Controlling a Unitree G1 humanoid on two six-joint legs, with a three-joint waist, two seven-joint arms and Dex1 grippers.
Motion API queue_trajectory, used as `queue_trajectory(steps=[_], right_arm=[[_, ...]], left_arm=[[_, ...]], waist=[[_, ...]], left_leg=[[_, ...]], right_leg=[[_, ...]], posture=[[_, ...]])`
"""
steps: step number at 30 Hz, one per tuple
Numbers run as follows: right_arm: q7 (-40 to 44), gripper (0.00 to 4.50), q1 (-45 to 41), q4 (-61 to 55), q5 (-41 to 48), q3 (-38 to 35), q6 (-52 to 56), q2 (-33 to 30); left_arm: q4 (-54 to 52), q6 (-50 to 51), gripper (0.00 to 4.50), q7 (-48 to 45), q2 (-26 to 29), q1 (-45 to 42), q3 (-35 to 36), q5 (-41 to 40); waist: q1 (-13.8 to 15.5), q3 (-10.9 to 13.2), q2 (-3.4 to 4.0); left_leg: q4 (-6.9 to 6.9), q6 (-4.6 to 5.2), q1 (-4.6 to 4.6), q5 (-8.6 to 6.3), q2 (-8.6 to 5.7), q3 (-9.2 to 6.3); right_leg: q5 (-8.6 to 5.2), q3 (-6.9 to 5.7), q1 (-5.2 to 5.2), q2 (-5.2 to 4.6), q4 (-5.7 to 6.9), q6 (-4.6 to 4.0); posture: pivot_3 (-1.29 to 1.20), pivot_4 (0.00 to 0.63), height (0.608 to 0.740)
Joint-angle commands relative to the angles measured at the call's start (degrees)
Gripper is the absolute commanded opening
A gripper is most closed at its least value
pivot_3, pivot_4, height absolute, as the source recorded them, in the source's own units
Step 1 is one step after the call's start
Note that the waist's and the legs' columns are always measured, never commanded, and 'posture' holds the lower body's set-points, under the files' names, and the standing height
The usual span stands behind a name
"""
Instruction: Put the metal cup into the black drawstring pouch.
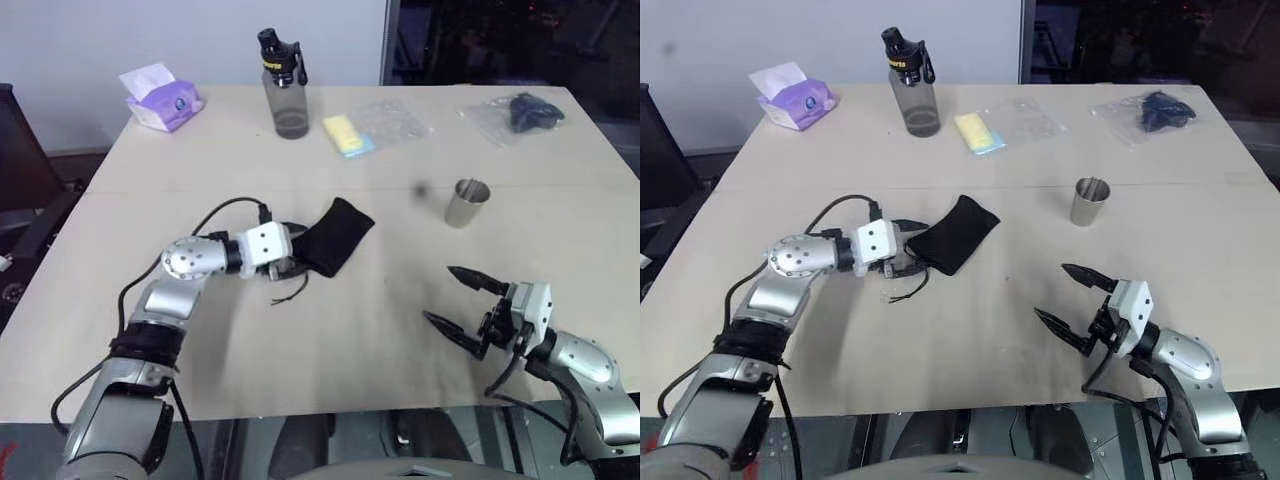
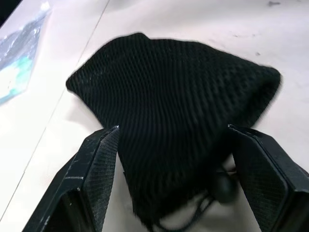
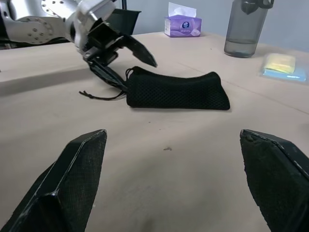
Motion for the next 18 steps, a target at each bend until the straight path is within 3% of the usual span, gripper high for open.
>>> queue_trajectory(steps=[1,4,10,18], right_arm=[[-1.02,4.5,0.16,-2.8,0.11,-0.74,-0.51,0.01],[-1.41,4.5,0.11,-3.2,0.68,-1.3,-0.4,-0.15],[-0.53,4.5,1.12,-4.19,0.6,-0.01,-1.53,0.2],[-2.96,4.5,-1.95,-3.46,-1.17,-1.1,-2.12,0.44]], left_arm=[[2.33,-2.67,3.66,1.09,-0.9,-2.86,-0.21,0.91],[3.15,-2.52,2.95,1.25,-1.94,-3.93,0.17,0.06],[3.51,-0.41,0.15,1.02,-2.76,-4.89,-0.12,-0.02],[-0.46,5.28,0.06,-0.16,-4.3,-4.74,0.14,-2.25]], waist=[[-0.07,0.0,0.0],[-0.16,0.0,-0.01],[-0.17,0.0,-0.01],[-0.19,0.0,-0.01]], left_leg=[[0.0,0.0,0.0,0.0,0.0,0.0],[0.01,0.0,0.0,0.0,0.0,0.01],[0.01,0.0,0.0,0.0,0.0,-0.02],[0.01,0.0,0.0,0.0,0.0,-0.02]], right_leg=[[-0.02,0.0,0.0,0.0,0.0,0.02],[-0.05,0.01,0.0,0.0,0.01,0.09],[0.01,0.0,0.0,0.0,0.03,0.15],[-0.01,0.0,0.0,0.0,0.06,0.15]], posture=[[0.0,0.15,0.74],[0.0,0.15,0.74],[0.0,0.15,0.74],[0.0,0.15,0.74]])
